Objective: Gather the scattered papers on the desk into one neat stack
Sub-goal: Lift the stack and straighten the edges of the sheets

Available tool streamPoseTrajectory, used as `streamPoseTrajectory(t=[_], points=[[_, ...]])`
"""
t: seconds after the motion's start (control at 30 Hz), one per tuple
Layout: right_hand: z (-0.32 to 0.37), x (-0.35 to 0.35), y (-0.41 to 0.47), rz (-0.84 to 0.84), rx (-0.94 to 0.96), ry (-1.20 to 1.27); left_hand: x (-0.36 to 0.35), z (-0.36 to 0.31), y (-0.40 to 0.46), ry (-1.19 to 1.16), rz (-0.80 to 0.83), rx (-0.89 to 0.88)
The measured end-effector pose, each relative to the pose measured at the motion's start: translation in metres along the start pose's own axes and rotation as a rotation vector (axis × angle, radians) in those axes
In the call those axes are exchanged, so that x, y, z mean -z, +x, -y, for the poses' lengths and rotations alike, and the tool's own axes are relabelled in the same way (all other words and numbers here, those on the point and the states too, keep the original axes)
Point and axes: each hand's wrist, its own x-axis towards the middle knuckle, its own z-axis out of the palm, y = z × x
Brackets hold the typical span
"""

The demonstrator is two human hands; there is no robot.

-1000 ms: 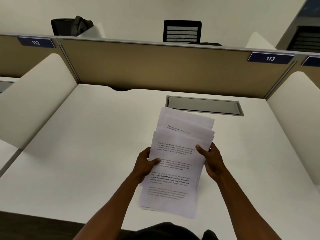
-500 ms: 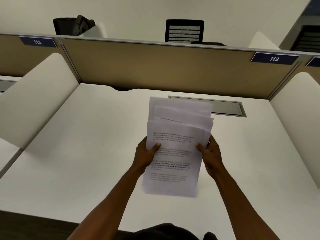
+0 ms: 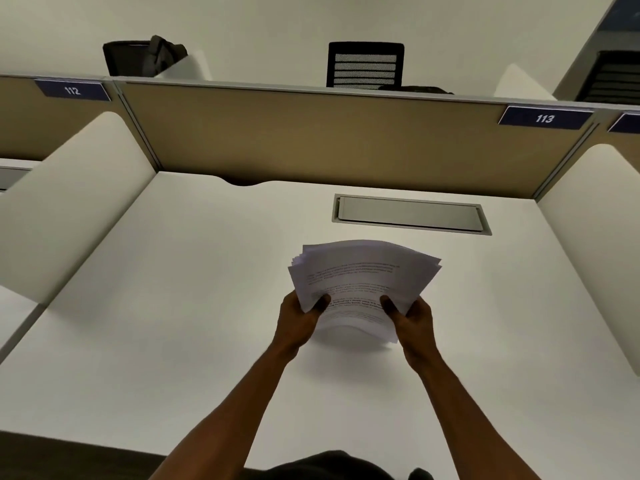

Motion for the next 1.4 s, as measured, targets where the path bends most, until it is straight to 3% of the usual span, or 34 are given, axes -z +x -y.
streamPoseTrajectory(t=[0.5, 0.7, 0.9, 1.27, 1.4], points=[[-0.002, 0.008, -0.004, 0.016, -0.021, -0.157, -0.003, -0.011, -0.01, -0.05, -0.082, -0.01], [-0.005, 0.004, -0.002, -0.034, -0.089, 0.02, -0.011, -0.016, -0.015, -0.055, -0.063, -0.048], [-0.004, 0.005, -0.003, -0.039, -0.059, 0.019, -0.013, -0.021, -0.014, -0.049, -0.114, -0.065], [-0.011, 0.01, -0.007, -0.063, 0.0, -0.307, -0.009, 0.002, -0.015, 0.019, -0.077, 0.03], [0.015, 0.016, -0.001, 0.027, 0.157, -0.507, 0.006, -0.028, -0.013, 0.092, -0.248, -0.111]])
